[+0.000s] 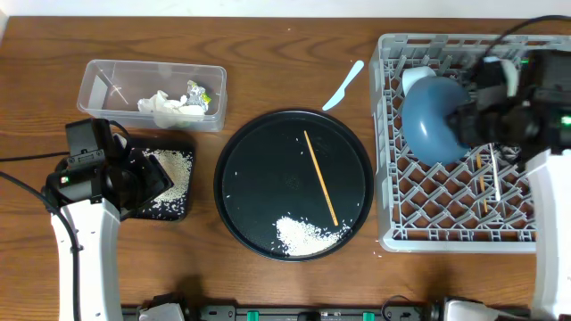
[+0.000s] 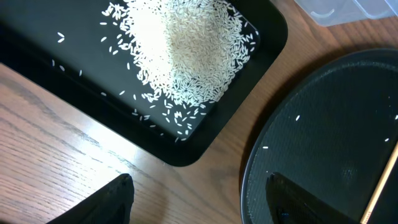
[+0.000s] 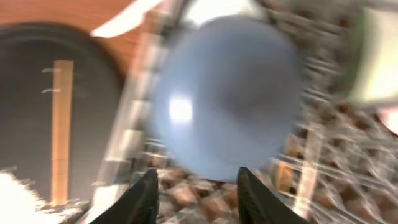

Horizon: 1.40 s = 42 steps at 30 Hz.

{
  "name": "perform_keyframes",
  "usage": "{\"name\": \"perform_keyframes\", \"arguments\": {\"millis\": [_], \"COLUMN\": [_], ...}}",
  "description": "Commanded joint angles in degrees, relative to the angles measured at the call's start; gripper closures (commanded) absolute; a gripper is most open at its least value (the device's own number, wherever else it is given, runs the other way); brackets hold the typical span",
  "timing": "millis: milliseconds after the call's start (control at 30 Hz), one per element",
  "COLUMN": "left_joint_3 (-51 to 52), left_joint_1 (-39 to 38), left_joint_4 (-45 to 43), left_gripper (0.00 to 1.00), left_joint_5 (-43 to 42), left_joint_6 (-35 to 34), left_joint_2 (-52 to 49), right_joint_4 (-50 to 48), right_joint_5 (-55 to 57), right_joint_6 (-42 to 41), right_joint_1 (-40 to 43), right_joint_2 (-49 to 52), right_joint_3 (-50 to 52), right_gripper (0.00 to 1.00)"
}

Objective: Sort waste into correct bins and load items into the dishwasher rack
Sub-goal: 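Return right gripper to the round tray and grasp the second chopstick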

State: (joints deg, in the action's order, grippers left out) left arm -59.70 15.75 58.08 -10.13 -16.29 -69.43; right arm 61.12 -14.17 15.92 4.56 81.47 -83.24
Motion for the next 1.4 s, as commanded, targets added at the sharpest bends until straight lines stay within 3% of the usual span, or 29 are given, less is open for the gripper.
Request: {"name": "perform_keyframes", "arguments": {"millis": [0, 300, 533, 633, 1067, 1133, 1267, 1367], "left_joint_3": [-0.42, -0.42, -0.42, -0.42, -0.42, -0.42, -0.42, -0.42], "left_joint_1": [0.31, 0.31, 0.31, 0.31, 0.31, 0.31, 0.31, 0.31], "left_joint_4": [0.15, 0.17, 0.15, 0.15, 0.15, 0.15, 0.15, 0.15], "left_gripper": [0.3, 0.3, 0.3, 0.3, 0.3, 0.3, 0.3, 0.3], "left_joint_5": [0.13, 0.13, 0.13, 0.13, 0.13, 0.13, 0.13, 0.13], "left_joint_6": [-0.07, -0.07, -0.04, -0.07, -0.04, -0.04, -0.07, -0.07], "left_joint_2": [-0.17, -0.17, -0.17, -0.17, -0.17, -0.17, -0.17, -0.17], "right_joint_4": [0.63, -1.11, -3.13, -4.15, -5.31, -5.49, -5.38, -5.4], "right_joint_5": [-2.8, 2.19, 7.1, 9.66, 13.62, 13.81, 13.77, 13.75], "right_joint_6": [-6.38, -17.88, -26.88, -31.3, -36.06, -36.04, -36.04, -36.06], "right_joint_1": [-7.54, -27.56, -37.33, -39.76, -42.07, -42.07, -42.1, -42.1], "right_joint_2": [1.14, 11.15, 23.56, 28.37, 39.69, 40.04, 40.06, 40.06], "right_joint_3": [-0.15, -0.09, -0.09, -0.09, -0.09, -0.07, 0.22, 0.22], "right_gripper": [0.58, 0.54, 0.52, 0.52, 0.55, 0.6, 0.83, 0.89]}}
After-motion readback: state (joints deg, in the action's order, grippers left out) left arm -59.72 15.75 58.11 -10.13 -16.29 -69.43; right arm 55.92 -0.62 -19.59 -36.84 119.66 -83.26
